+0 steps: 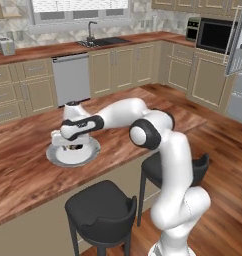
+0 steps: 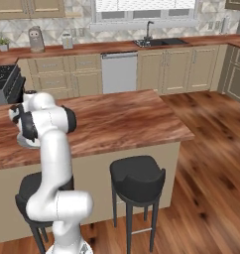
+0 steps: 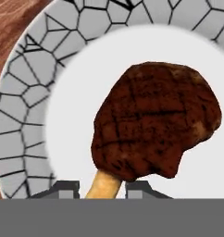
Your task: Take the cheese, steak, and carrot from the fridge and place them on the plate on the dining counter to create an appetizer plate.
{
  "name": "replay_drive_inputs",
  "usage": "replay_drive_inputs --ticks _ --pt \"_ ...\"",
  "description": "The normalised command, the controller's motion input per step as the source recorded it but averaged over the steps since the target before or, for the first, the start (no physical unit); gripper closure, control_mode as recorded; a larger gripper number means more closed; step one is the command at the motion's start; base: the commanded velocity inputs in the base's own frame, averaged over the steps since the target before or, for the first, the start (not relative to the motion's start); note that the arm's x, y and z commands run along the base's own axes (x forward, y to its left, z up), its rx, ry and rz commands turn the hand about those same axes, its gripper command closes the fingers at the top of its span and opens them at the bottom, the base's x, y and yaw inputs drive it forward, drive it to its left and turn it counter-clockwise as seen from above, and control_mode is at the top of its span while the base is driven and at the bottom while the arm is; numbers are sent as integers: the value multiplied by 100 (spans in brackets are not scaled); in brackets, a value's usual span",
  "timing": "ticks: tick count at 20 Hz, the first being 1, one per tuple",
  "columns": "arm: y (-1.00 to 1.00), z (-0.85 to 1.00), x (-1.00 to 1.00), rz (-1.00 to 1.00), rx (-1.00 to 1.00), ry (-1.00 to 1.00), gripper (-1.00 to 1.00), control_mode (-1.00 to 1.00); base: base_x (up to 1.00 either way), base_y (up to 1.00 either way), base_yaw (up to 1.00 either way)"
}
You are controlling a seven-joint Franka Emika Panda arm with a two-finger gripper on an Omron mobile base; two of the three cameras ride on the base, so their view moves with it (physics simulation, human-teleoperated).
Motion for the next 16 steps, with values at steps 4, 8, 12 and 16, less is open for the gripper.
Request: replay_drive_inputs --ticks 4,8,12,16 --pt "-9 -48 24 0 0 0 -100 -100 0 0 0" --pt "-56 -5 -14 -4 0 0 -100 -100 0 0 0" --pt "-77 27 -54 -2 0 -2 -100 -100 0 0 0" --pt "-51 60 -89 -1 0 -10 -100 -100 0 0 0"
